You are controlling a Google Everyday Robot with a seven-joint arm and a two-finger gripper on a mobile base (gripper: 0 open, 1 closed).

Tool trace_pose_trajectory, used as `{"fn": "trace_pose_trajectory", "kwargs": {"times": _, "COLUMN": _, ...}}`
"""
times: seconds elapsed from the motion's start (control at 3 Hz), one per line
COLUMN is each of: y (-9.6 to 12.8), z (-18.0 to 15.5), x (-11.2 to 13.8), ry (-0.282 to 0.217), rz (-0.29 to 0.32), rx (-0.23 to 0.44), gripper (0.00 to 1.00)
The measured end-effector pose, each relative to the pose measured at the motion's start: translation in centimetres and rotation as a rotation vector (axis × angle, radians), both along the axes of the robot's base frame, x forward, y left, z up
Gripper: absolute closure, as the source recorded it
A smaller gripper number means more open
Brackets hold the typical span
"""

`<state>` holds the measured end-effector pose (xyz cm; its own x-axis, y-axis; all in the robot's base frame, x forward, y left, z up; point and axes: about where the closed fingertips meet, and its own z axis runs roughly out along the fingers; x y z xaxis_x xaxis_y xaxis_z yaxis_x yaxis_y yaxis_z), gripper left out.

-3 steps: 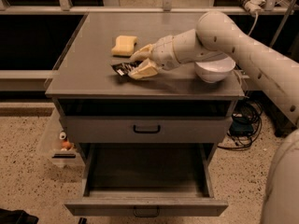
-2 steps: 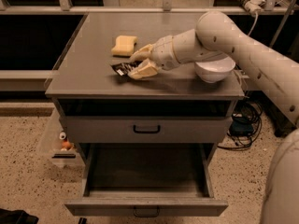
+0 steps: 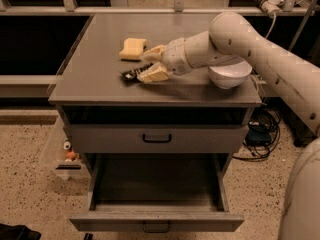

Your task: Pick rxbar chocolate from middle drawer and place on counter

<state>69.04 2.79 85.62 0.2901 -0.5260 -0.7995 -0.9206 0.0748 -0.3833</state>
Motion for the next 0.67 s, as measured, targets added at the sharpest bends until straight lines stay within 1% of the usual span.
{"fn": "trace_pose_trajectory", "kwargs": {"times": 0.33, "y": 0.01, "z": 0.00, "x": 0.00, "ry": 0.000, "rz": 0.000, "rx": 0.000, "gripper": 0.00}}
{"fn": "trace_pose_trajectory", "kwargs": {"times": 0.67, "y": 0.01, "z": 0.00, "x": 0.00, "ry": 0.000, "rz": 0.000, "rx": 0.000, "gripper": 0.00}}
